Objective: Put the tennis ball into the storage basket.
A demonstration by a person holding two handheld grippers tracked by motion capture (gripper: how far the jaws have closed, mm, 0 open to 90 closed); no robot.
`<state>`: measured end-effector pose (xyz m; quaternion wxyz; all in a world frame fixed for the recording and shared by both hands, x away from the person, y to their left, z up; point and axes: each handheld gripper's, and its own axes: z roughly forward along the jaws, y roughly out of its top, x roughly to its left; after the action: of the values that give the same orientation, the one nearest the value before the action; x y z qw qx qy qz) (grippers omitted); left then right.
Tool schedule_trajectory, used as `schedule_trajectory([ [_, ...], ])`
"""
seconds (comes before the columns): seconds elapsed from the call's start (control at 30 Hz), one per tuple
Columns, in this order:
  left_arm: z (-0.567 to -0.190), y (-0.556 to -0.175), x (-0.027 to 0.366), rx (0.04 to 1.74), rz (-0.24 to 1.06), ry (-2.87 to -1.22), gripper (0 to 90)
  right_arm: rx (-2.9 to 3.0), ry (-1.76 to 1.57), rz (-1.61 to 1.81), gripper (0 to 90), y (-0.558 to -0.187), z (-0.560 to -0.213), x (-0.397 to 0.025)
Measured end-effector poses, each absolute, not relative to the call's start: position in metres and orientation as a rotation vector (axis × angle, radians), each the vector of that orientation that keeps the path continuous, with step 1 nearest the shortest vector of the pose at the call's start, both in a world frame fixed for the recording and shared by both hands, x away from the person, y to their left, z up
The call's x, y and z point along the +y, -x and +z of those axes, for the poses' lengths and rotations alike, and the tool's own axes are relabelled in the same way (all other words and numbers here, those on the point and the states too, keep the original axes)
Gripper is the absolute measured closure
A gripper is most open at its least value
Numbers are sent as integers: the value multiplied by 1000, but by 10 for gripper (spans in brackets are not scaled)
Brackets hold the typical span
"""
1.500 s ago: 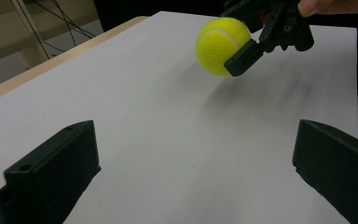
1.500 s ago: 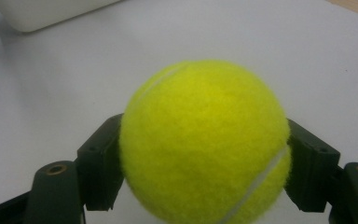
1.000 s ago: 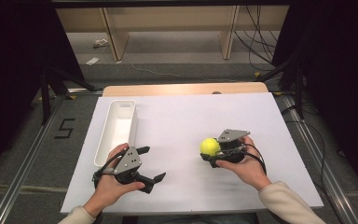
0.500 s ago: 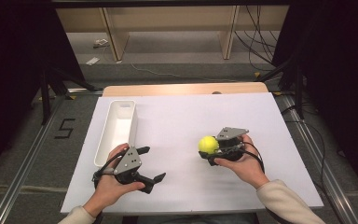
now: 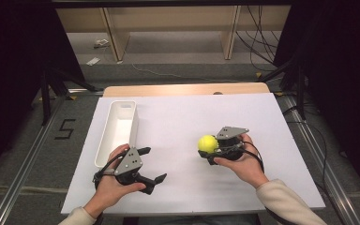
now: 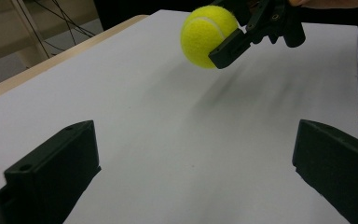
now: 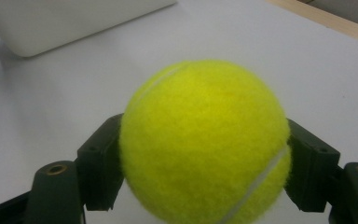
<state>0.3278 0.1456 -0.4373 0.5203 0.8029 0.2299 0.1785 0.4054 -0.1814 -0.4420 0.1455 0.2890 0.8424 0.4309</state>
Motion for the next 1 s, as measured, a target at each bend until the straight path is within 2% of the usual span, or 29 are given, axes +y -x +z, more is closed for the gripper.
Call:
schedule_trajectory([
  [1.0, -437, -328, 146, 552, 428, -1924, 0, 2414, -813, 1272, 267, -409, -440, -166],
])
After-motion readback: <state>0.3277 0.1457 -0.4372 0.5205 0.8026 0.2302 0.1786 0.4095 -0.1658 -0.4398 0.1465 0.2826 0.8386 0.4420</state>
